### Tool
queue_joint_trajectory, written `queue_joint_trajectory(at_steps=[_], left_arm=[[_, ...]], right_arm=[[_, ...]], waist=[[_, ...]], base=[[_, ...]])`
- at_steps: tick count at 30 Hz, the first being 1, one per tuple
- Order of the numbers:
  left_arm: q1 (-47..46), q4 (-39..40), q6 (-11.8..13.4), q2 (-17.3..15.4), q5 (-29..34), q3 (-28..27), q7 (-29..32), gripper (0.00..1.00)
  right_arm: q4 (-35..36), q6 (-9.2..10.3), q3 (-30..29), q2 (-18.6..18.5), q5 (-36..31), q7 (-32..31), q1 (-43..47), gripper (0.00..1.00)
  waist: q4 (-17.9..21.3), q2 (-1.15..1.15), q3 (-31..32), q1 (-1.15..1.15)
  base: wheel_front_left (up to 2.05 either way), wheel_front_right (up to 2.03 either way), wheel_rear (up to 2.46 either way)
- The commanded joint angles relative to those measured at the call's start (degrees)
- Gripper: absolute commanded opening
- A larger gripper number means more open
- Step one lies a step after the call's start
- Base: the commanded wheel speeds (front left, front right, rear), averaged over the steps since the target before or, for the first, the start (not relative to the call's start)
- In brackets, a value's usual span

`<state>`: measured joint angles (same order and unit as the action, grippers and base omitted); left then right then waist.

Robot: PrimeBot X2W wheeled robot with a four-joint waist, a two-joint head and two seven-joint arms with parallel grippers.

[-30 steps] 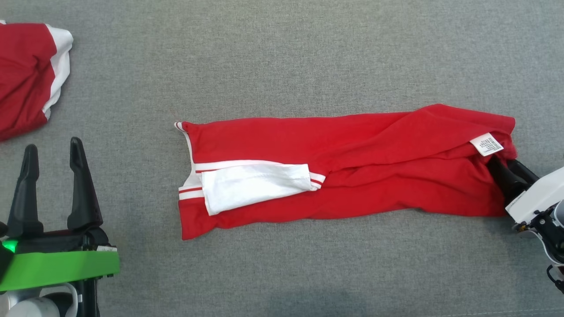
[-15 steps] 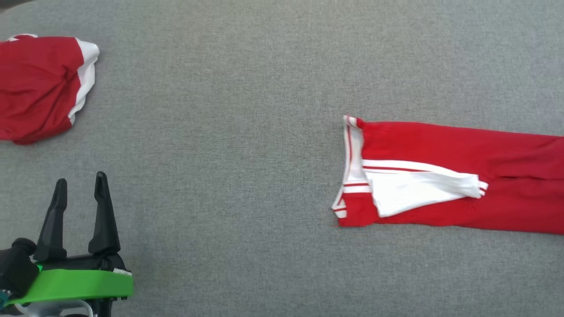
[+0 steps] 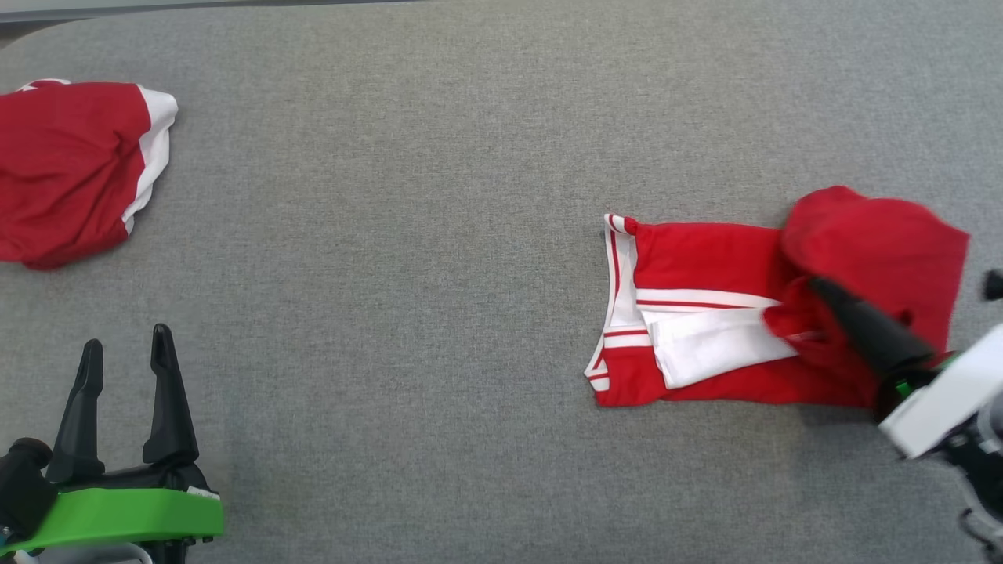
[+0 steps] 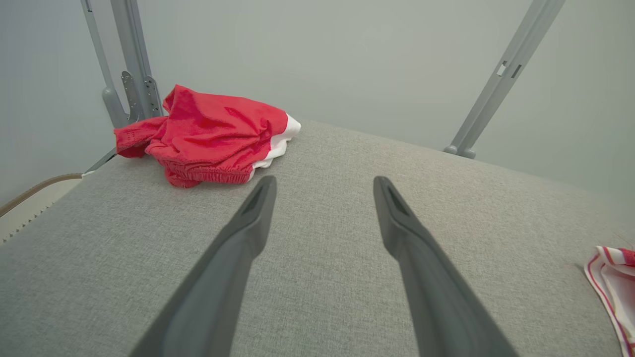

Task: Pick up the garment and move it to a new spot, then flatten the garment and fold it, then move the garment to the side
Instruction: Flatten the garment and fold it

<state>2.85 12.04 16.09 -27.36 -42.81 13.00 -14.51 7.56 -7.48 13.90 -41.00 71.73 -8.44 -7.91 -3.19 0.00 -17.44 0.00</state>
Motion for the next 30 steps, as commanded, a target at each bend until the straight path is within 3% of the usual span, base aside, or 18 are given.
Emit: queue_joint_trajectory(at_steps=[1, 6, 12, 16, 23, 24, 25, 26, 30], left_arm=[[-0.6, -0.2, -0.1, -0.1, 0.0, -0.1, -0.1, 1.00], [-1.5, -0.4, -0.3, 0.0, -0.1, 0.1, -0.1, 1.00], [-1.8, -1.2, -0.6, 0.2, -0.5, 0.0, -0.1, 1.00], [-2.4, -1.8, -0.9, 0.4, -0.6, 0.5, -0.1, 1.00], [-3.0, -2.8, -1.4, 1.0, -1.0, 1.0, -0.1, 1.00], [-3.0, -3.2, -1.5, 1.2, -1.1, 0.9, -0.2, 1.00], [-2.9, -3.3, -1.6, 1.3, -1.1, 0.9, -0.2, 1.00], [-2.9, -3.5, -1.7, 1.4, -1.0, 0.8, -0.3, 1.00], [-2.4, -4.0, -1.6, 1.7, -1.0, 0.6, -0.3, 1.00]], right_arm=[[0.4, -0.02, 0.9, 1.8, -2.4, -0.2, -0.2, 0.00], [-0.1, -0.03, 5.2, 11.8, -11.6, -2.0, -4.0, 0.00], [-4.8, -0.03, 8.8, 20.6, -19.2, -3.5, -9.9, 0.00], [-7.7, -0.03, 11.4, 23.9, -21.5, -4.2, -12.7, 0.00], [-12.2, -0.03, 13.0, 24.7, -23.6, -3.8, -15.4, 0.00], [-12.7, -0.03, 13.3, 23.8, -25.0, -3.5, -16.0, 0.42], [-12.8, -0.03, 13.5, 23.5, -25.8, -3.1, -16.1, 0.95], [-12.7, -0.03, 14.1, 23.4, -26.1, -3.1, -15.9, 1.00], [-8.6, -0.03, 15.3, 20.8, -27.4, -2.8, -13.8, 1.00]], waist=[[0.2, 0.00, 0.0, 0.00], [0.4, 0.00, -0.4, 0.00], [0.7, 0.00, -0.5, 0.00], [0.5, 0.00, -0.3, 0.00], [-0.1, 0.00, -0.3, 0.00], [-0.1, 0.00, -0.3, 0.00], [-0.1, 0.00, -0.2, 0.00], [0.0, 0.00, -0.1, 0.00], [0.6, 0.00, 0.7, 0.00]], base=[[0.00, 0.00, 0.00], [0.00, 0.00, 0.00], [0.00, 0.00, 0.00], [0.00, 0.00, 0.00], [0.00, 0.00, 0.00], [0.00, 0.00, 0.00], [0.00, 0.00, 0.00], [0.00, 0.00, 0.00], [0.00, 0.00, 0.00]])
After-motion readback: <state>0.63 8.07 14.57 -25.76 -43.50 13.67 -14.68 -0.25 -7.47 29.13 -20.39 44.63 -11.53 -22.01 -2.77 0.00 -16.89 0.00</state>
